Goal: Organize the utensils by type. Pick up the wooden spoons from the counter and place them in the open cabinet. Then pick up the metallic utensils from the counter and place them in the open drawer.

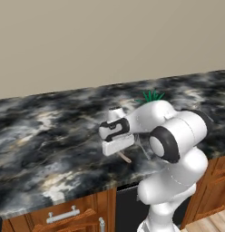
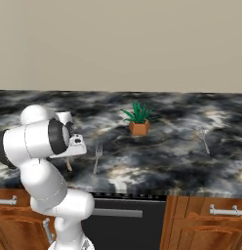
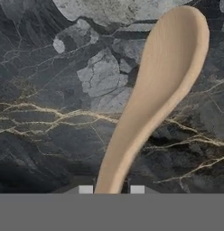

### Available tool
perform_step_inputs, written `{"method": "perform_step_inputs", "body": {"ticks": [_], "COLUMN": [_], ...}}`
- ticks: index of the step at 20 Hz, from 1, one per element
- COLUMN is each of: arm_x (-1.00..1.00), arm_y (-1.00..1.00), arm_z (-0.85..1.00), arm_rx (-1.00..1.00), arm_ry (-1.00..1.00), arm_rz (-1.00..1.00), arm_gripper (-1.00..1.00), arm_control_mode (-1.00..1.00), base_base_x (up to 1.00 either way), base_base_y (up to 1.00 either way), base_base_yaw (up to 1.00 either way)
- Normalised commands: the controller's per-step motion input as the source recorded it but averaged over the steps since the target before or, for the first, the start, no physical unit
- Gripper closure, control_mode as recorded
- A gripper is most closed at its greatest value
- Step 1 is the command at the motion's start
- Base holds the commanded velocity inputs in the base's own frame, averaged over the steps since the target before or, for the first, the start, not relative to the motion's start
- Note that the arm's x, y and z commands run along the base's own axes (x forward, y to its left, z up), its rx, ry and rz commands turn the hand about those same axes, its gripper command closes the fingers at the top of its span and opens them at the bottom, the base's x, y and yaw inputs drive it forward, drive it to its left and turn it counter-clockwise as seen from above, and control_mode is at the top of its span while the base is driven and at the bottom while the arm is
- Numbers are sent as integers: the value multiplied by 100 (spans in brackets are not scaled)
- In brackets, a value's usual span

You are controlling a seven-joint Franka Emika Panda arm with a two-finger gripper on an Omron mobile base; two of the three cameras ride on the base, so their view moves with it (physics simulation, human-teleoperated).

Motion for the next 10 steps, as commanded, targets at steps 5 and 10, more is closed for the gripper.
{"method": "perform_step_inputs", "body": {"ticks": [5, 10], "arm_x": [-9, -42], "arm_y": [-2, 0], "arm_z": [87, 99], "arm_rx": [1, -4], "arm_ry": [-1, -15], "arm_rz": [15, 35], "arm_gripper": [100, 100], "arm_control_mode": [-100, -100], "base_base_x": [0, 0], "base_base_y": [0, 0], "base_base_yaw": [0, 0]}}
